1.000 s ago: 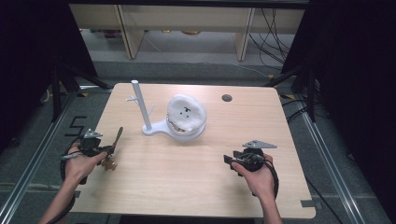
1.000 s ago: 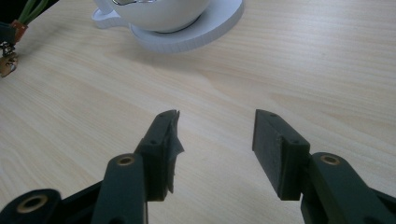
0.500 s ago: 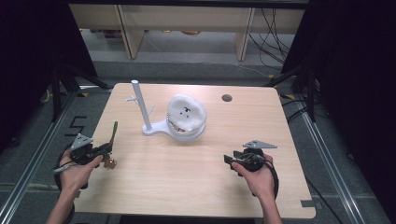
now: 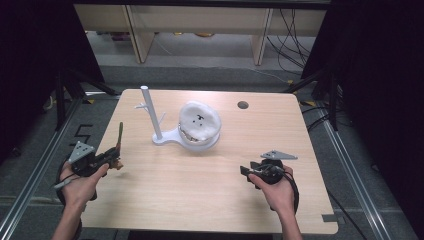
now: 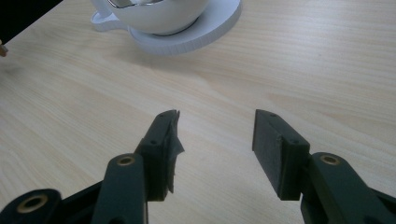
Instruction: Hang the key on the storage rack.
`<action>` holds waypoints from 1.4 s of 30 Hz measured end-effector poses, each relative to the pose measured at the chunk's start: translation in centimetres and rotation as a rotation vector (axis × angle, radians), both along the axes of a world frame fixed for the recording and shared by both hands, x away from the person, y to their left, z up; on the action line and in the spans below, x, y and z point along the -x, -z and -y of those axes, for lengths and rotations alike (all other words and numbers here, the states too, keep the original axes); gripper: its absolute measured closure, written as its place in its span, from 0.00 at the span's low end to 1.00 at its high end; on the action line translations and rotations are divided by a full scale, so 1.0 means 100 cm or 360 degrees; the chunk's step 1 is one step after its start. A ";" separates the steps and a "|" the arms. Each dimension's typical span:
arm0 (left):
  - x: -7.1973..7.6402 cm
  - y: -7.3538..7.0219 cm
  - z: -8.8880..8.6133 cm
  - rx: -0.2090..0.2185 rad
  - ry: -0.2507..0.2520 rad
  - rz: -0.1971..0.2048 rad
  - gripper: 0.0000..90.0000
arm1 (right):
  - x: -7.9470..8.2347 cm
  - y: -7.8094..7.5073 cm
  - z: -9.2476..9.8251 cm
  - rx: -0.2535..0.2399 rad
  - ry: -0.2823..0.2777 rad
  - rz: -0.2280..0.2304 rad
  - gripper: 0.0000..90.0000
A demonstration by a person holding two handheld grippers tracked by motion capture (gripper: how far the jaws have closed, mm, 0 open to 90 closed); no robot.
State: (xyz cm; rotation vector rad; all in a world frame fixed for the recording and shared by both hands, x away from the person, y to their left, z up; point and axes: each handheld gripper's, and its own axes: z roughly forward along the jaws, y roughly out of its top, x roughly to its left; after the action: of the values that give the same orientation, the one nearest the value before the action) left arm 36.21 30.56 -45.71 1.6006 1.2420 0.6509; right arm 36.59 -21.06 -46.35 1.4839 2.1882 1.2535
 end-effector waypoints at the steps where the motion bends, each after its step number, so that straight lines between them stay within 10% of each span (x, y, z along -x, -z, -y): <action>1: 0.000 -0.001 0.000 0.0002 0.0000 0.0004 0.89 | -0.001 0.001 0.002 0.0007 -0.0017 0.0017 0.57; 42: -0.010 -0.037 0.035 0.0056 0.0012 0.0230 0.89 | 0.001 0.001 0.001 0.0001 0.0014 0.0000 0.57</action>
State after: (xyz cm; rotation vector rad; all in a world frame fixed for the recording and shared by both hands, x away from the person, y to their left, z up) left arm 37.20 27.10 -42.03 1.5018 1.1349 0.7230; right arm 36.50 -21.18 -46.40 1.4915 2.1796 1.2503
